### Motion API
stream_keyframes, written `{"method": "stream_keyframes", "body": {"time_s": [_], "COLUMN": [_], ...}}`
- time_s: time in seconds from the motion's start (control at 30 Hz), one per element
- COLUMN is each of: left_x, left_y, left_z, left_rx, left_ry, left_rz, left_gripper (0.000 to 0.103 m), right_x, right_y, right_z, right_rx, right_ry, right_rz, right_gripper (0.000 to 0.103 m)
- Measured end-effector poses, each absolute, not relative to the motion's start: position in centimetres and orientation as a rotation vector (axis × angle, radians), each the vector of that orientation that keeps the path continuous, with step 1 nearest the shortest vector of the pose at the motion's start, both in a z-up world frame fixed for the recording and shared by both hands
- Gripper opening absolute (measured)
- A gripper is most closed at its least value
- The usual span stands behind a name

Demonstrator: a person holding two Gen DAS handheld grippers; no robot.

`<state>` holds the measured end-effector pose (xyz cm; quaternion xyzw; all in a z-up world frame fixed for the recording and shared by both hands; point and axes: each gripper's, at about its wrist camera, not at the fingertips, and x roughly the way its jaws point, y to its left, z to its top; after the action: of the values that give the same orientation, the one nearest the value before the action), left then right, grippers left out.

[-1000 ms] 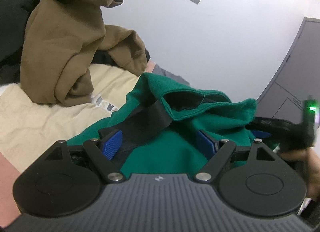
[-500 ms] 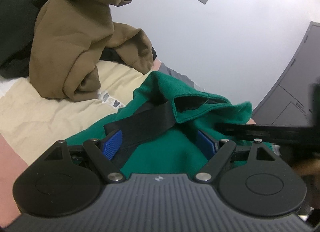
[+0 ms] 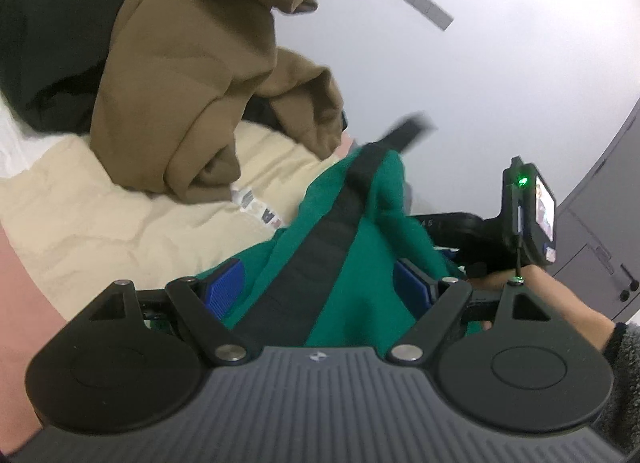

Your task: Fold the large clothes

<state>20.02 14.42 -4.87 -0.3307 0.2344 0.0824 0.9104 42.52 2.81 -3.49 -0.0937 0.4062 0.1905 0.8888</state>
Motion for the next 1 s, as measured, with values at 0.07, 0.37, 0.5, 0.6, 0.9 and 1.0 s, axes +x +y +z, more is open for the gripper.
{"method": "stream_keyframes", "body": {"time_s": [0.07, 0.37, 0.5, 0.6, 0.9, 1.0], "left_x": [20.3, 20.4, 19.8, 19.5, 17.4, 16.4], "left_y": [14.5, 14.3, 13.2, 12.3, 10.9, 10.2], "left_z": [-5.3, -5.2, -4.3, -3.8, -2.4, -1.8], "left_rx": [-0.681, -0.665, -0.623, -0.576, -0.548, -0.545], "left_ry": [0.493, 0.499, 0.480, 0.475, 0.458, 0.456], "left_rz": [0.170, 0.166, 0.154, 0.168, 0.212, 0.205], "left_gripper": [0.085, 0.085, 0.085, 0.085, 0.085, 0.085], "right_x": [42.3, 35.6, 31.0, 27.9, 21.4, 21.0], "right_y": [2.6, -4.2, -9.9, -14.2, -23.3, -24.8], "right_z": [-3.9, 0.9, 2.8, 3.6, 1.1, -0.3], "right_rx": [-0.187, -0.070, -0.009, 0.061, 0.237, 0.336], "right_ry": [0.841, 0.680, 0.646, 0.656, 0.757, 0.788], "right_rz": [0.396, 0.459, 0.473, 0.460, 0.355, 0.333], "right_gripper": [0.061, 0.062, 0.062, 0.062, 0.063, 0.064]}}
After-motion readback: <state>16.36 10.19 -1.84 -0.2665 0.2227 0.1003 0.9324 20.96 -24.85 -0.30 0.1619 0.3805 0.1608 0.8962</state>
